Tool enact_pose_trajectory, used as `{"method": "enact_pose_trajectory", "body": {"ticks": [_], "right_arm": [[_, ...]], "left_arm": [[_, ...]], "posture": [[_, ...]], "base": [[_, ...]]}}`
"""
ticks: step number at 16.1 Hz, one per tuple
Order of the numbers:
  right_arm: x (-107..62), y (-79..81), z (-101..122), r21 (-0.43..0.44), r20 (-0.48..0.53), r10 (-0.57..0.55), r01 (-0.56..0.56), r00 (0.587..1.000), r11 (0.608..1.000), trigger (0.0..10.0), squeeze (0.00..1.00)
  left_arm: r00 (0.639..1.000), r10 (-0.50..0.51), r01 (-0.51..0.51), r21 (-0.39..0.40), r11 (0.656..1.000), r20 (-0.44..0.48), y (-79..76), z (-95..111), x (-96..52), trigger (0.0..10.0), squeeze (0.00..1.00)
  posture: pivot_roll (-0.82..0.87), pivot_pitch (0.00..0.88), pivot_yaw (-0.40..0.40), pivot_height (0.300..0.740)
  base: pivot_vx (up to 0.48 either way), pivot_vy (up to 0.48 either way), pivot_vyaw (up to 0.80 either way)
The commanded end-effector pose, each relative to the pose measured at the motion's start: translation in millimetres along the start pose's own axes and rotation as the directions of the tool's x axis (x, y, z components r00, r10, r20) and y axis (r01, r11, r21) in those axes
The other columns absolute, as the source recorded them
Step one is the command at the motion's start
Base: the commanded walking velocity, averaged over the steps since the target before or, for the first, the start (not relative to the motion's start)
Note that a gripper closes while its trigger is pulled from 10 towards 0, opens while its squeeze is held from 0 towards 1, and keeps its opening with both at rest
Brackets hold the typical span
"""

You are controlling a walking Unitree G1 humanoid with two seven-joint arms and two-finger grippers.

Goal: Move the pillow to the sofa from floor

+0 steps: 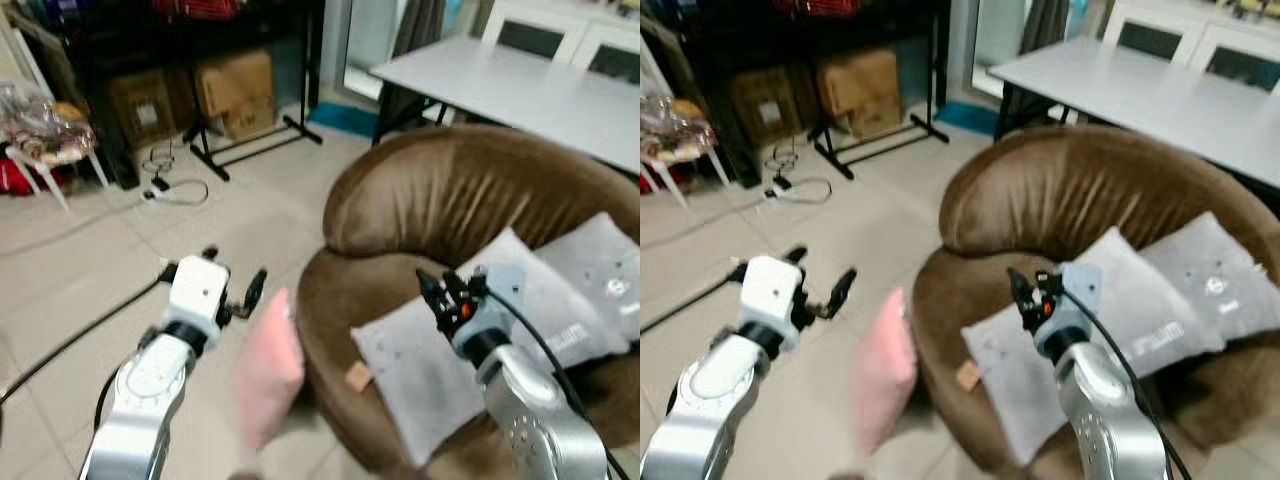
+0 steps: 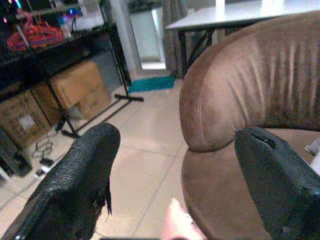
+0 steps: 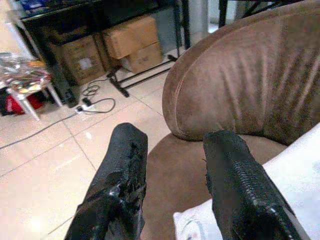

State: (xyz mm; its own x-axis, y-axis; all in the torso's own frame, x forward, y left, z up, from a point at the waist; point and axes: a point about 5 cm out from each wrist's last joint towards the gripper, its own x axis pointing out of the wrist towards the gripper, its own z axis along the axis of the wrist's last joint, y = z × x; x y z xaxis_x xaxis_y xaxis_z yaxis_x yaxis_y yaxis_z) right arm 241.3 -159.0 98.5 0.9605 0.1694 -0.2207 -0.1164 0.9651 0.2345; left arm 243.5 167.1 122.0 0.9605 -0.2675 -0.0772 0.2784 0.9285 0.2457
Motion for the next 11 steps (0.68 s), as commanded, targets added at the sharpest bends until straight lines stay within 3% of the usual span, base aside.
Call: {"method": "enact_pose_trajectory", "body": {"ticks": [1,4,8,11], "right_arm": [[2.6,1.7,4,0.004,0.014,-0.020,0.020,1.000,1.000,10.0,0.00],[5.1,0.5,7,0.018,0.032,-0.052,0.051,0.998,0.999,10.0,0.00],[6.7,5.6,5,0.020,0.019,-0.021,0.020,1.000,1.000,10.0,0.00],[8.2,15.0,5,-0.003,0.015,0.051,-0.051,0.999,0.999,10.0,0.00]], "left_arm": [[1.000,0.012,-0.012,0.012,1.000,-0.015,2.8,-2,-1.7,10.0,0.00],[1.000,0.019,-0.019,0.014,1.000,-0.011,2.9,-3,-1.7,10.0,0.00],[0.999,0.041,-0.041,-0.014,0.999,-0.003,3.0,-3,-1.2,10.0,0.00],[0.999,0.028,-0.027,-0.025,0.999,0.028,2.1,1,-1.7,10.0,0.00]], "posture": [[0.00,0.000,-0.044,0.740],[0.00,0.000,-0.039,0.740],[0.00,0.000,-0.046,0.740],[0.01,0.000,-0.052,0.740]], "base": [[0.000,0.360,0.00],[0.000,0.316,0.00],[0.000,0.000,0.00],[0.101,0.000,0.80]]}}
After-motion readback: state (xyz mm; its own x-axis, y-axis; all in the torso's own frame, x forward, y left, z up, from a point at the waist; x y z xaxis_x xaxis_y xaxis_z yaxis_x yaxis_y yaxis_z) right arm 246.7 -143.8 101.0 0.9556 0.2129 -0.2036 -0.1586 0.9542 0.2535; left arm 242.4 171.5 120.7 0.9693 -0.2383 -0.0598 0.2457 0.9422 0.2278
